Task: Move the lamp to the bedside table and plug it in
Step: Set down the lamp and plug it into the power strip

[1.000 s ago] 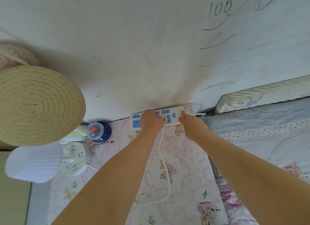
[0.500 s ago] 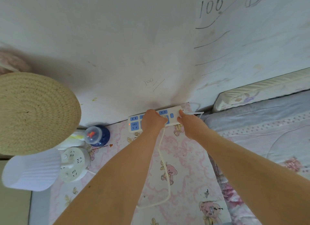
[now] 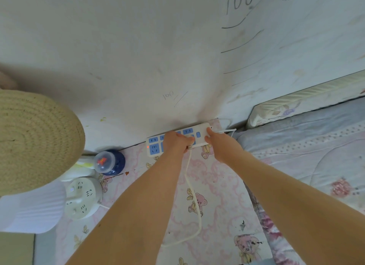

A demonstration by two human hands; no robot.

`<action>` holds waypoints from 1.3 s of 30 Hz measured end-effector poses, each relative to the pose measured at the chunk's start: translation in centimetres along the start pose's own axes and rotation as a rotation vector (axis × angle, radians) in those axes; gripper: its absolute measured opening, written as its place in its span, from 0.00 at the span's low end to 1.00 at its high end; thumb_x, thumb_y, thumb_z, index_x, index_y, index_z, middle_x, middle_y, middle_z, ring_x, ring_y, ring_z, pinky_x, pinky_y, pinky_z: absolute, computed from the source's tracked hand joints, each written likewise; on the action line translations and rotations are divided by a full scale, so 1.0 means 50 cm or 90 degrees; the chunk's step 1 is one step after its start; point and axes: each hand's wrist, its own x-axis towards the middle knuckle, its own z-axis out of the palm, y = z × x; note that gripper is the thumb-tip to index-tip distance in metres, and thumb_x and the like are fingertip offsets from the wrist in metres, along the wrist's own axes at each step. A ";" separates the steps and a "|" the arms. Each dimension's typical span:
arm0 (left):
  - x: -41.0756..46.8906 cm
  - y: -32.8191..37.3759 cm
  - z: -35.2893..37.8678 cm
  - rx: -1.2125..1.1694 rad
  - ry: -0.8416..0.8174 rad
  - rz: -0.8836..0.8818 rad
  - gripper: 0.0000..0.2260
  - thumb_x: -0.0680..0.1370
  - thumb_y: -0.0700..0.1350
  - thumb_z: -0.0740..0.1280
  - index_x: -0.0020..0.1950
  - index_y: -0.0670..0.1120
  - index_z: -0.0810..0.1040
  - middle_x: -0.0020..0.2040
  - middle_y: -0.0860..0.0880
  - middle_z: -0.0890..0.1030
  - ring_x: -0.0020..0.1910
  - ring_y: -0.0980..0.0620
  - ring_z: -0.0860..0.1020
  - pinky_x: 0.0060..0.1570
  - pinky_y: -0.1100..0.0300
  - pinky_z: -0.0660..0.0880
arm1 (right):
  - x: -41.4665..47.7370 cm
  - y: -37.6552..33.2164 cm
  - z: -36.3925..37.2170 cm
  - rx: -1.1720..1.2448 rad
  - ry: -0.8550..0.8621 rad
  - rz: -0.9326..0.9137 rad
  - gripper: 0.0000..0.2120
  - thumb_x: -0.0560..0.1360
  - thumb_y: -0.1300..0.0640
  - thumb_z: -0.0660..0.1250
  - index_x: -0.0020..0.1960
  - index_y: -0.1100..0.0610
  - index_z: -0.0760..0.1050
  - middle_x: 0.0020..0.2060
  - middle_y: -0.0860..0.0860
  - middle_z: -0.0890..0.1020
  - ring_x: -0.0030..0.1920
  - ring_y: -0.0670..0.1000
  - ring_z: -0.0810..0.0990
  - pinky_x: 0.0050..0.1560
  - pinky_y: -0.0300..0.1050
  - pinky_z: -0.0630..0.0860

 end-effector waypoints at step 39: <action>-0.056 -0.129 -0.048 -0.017 0.021 0.217 0.06 0.73 0.36 0.68 0.48 0.43 0.81 0.48 0.44 0.85 0.46 0.45 0.84 0.49 0.49 0.81 | -0.059 -0.050 0.068 0.206 0.243 0.041 0.26 0.73 0.67 0.60 0.69 0.53 0.69 0.69 0.52 0.70 0.67 0.56 0.70 0.62 0.51 0.73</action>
